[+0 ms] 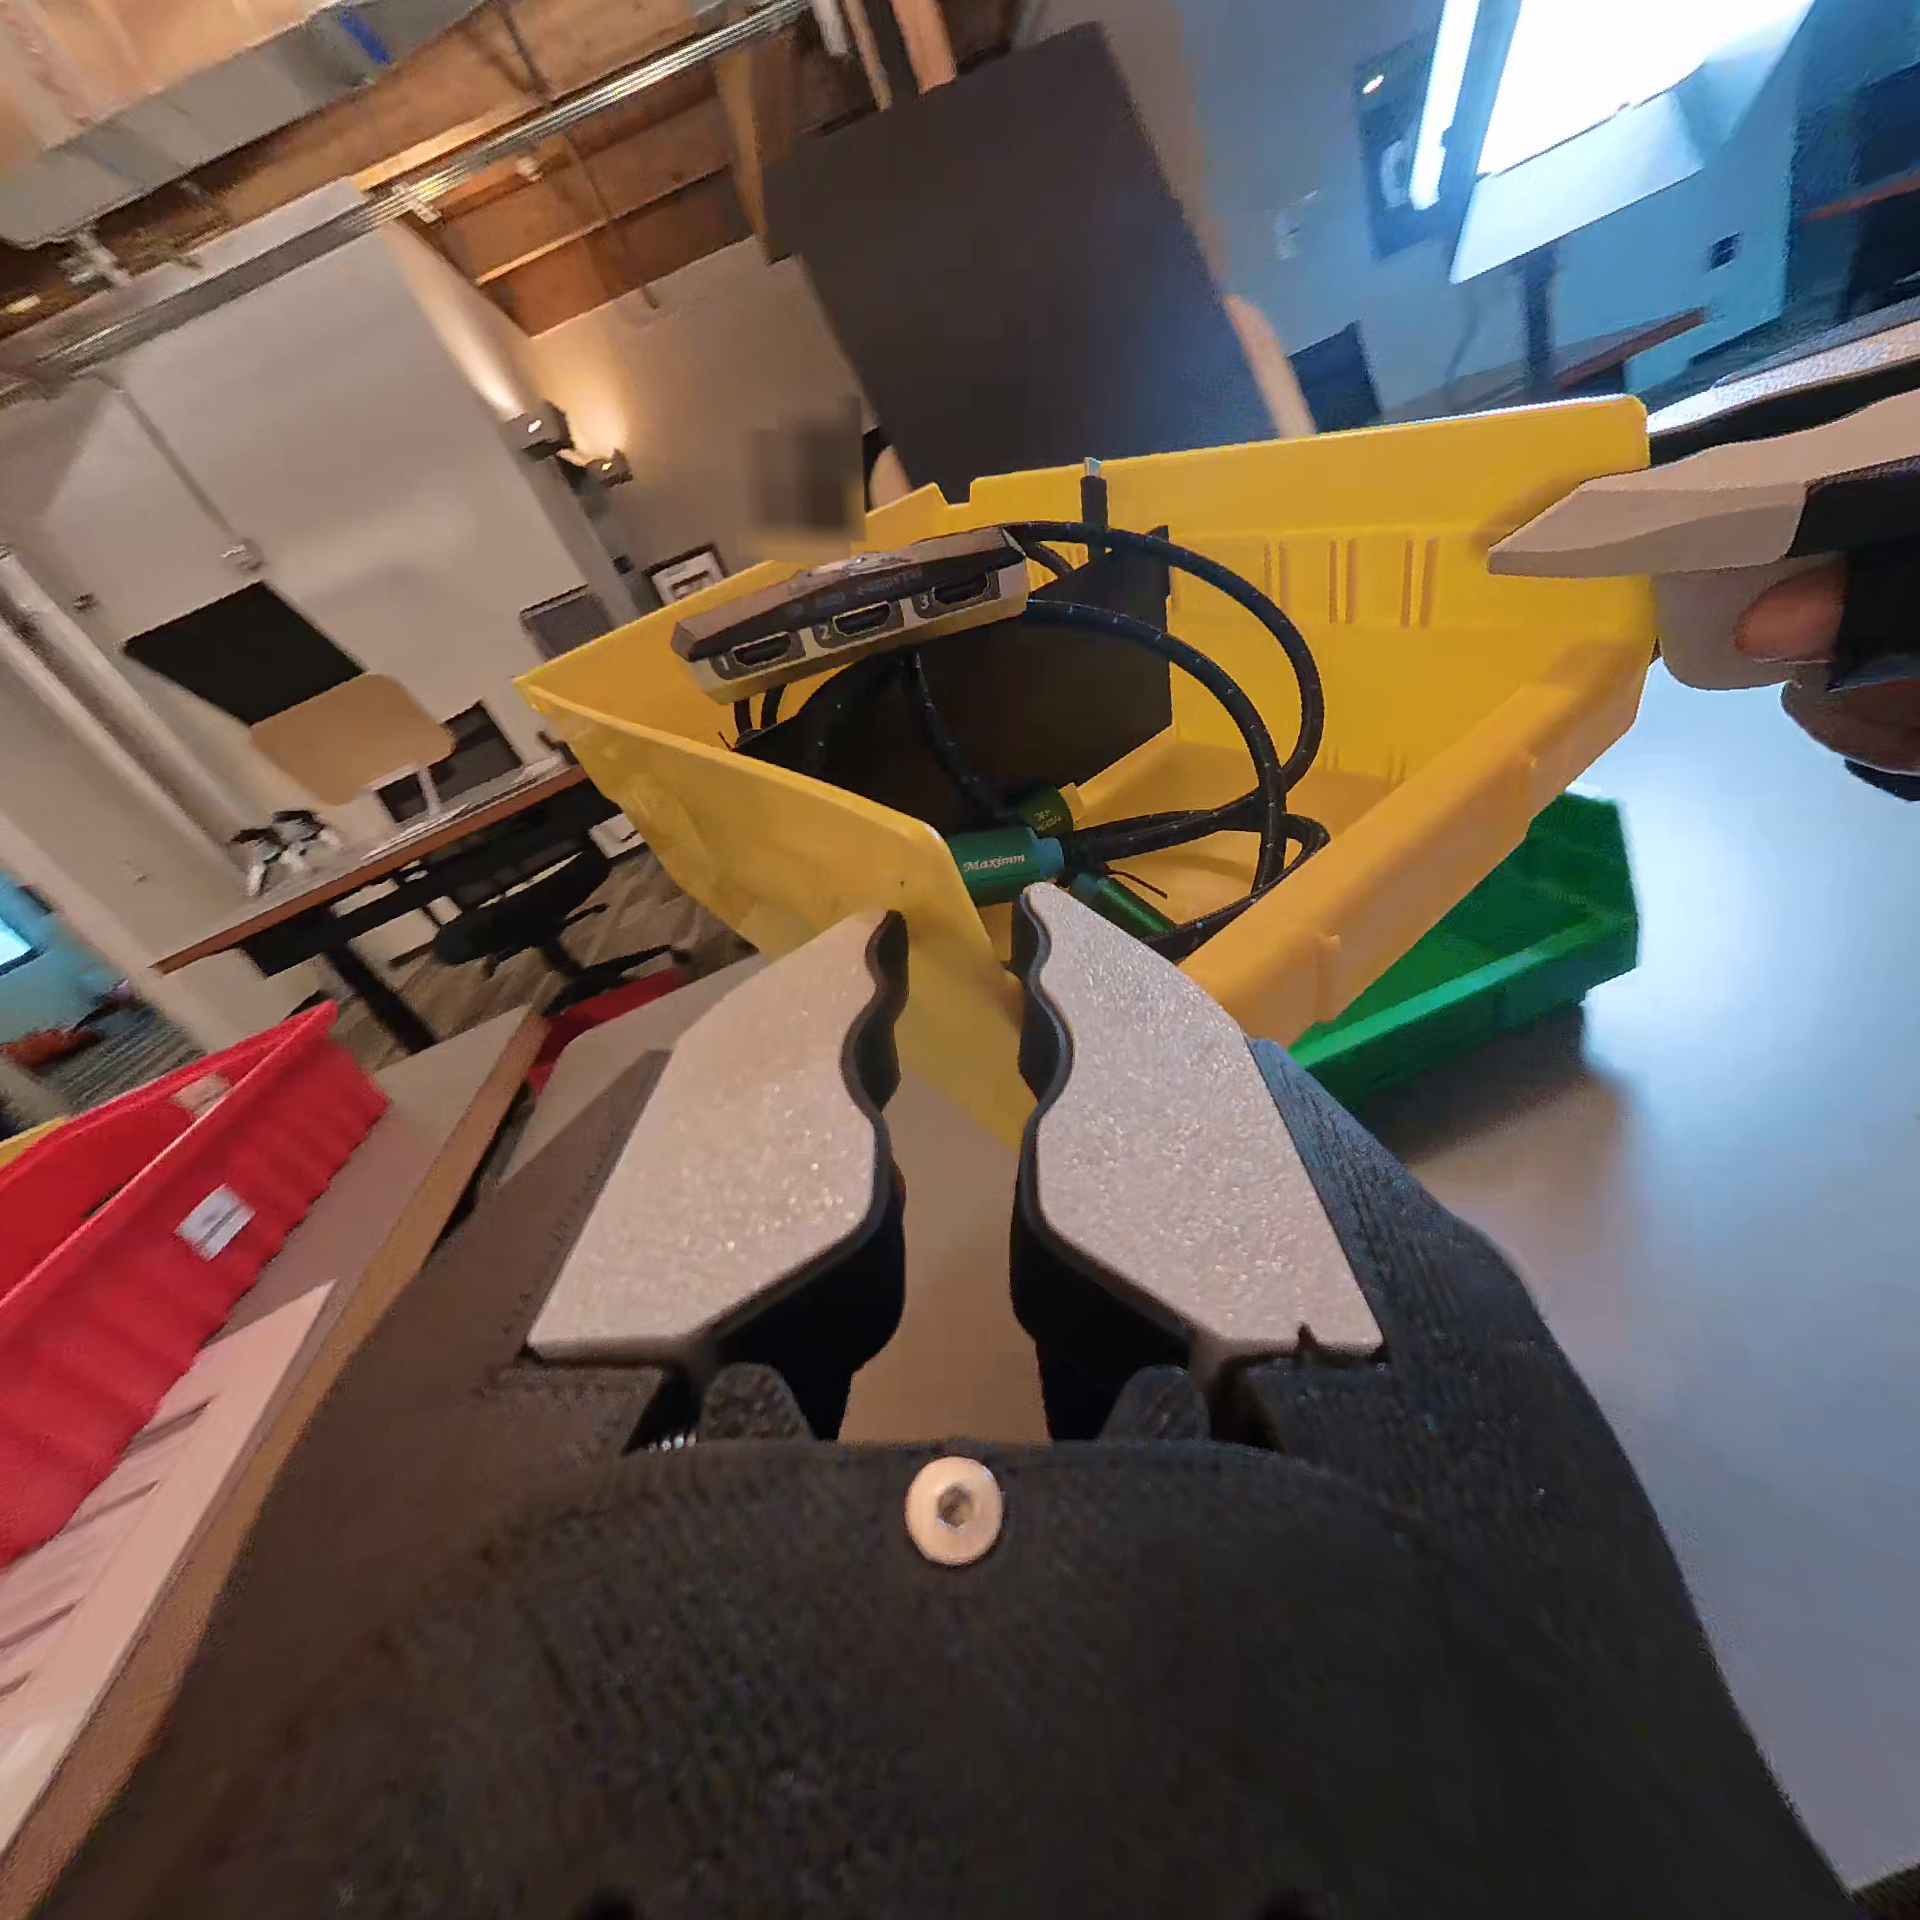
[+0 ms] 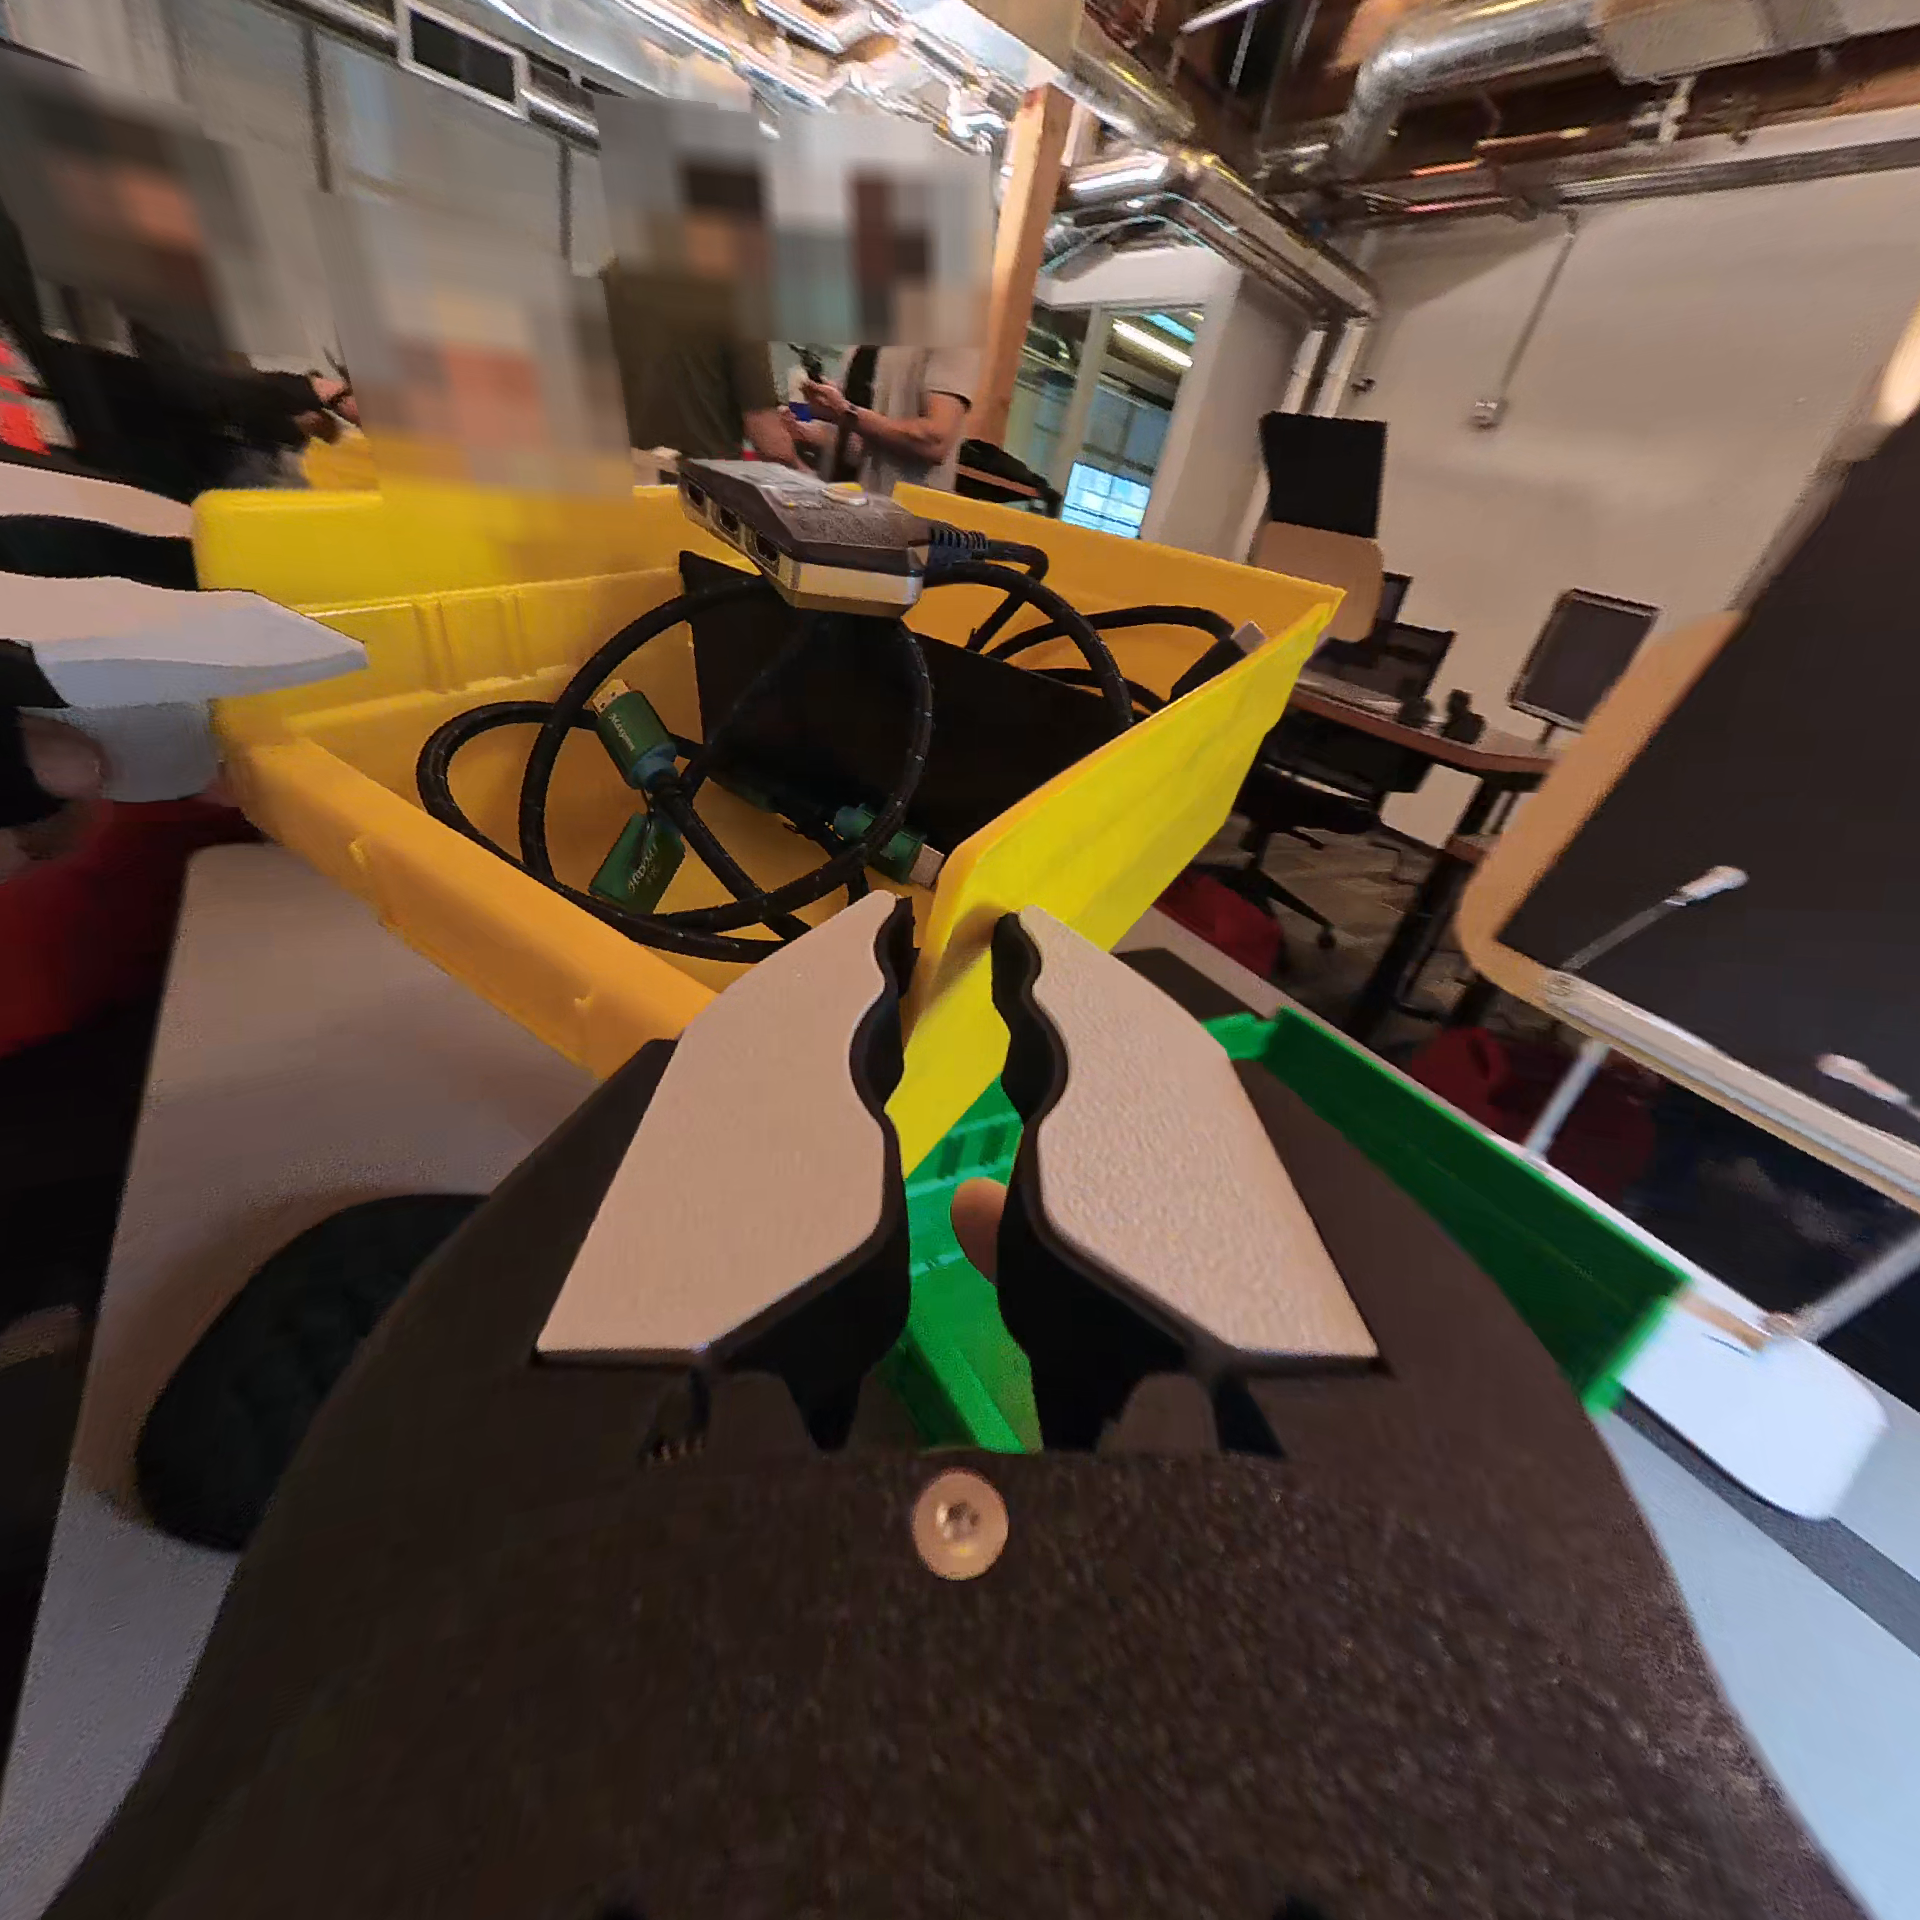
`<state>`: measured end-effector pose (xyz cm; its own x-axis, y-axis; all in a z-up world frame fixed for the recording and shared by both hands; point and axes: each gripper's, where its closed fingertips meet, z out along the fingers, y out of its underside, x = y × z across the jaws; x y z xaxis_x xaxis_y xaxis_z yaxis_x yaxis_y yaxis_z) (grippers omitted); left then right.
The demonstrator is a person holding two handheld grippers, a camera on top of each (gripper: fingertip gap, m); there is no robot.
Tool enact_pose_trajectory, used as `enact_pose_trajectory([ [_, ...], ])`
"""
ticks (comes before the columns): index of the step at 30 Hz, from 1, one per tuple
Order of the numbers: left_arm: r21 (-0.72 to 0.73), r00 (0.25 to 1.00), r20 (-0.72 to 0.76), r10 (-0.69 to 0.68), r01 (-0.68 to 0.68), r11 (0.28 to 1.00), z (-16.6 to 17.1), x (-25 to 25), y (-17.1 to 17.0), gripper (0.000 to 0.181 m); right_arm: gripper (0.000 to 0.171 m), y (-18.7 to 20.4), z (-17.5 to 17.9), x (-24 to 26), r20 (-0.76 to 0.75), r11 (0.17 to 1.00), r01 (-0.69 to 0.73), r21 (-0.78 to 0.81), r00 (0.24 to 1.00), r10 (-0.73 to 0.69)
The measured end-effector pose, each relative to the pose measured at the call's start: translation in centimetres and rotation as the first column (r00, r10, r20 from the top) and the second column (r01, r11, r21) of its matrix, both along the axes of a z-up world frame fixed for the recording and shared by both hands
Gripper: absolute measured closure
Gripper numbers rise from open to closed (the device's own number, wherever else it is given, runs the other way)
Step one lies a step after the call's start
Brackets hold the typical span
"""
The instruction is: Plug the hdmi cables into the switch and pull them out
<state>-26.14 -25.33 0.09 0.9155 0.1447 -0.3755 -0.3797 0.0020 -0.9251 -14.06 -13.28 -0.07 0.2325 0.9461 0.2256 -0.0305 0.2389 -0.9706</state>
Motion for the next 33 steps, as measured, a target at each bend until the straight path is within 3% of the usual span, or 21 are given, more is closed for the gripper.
enact_pose_trajectory([
  [7,-0.057,0.983,0.041,0.178,-0.175,0.983,-4.2,-6.8,-4.6,0.162,0.157,-2.8,-4.6,-8.6,0.009,0.987,-0.147,-0.07,0.989,0.148],
  [16,-0.193,0.962,0.164,0.221,-0.188,0.963,-12.2,-9.6,-4.1,0.162,0.157,-1.8,-12.6,-11.7,0.204,0.98,-0.127,-0.15,0.966,0.156],
  [20,-0.23,0.953,0.177,0.245,-0.202,0.952,-14.9,-10.1,-3.0,0.162,0.156,-0.5,-15.3,-12.0,0.311,0.992,-0.048,-0.116,0.947,0.083],
  [26,-0.225,0.945,0.225,0.236,-0.186,0.957,-15.5,-10.0,0.1,0.163,0.132,0.7,-15.4,-9.7,0.447,0.994,-0.054,-0.091,0.89,0.089],
  [29,-0.245,0.949,0.247,0.198,-0.136,0.96,-16.0,-9.6,1.8,0.161,0.13,2.2,-13.9,-7.4,0.494,0.998,-0.062,-0.027,0.867,0.068],
  [33,-0.213,0.957,0.247,0.152,-0.099,0.972,-14.9,-9.2,2.5,0.152,0.12,5.1,-14.9,-4.4,0.694,0.994,-0.08,0.069,0.72,0.01],
])
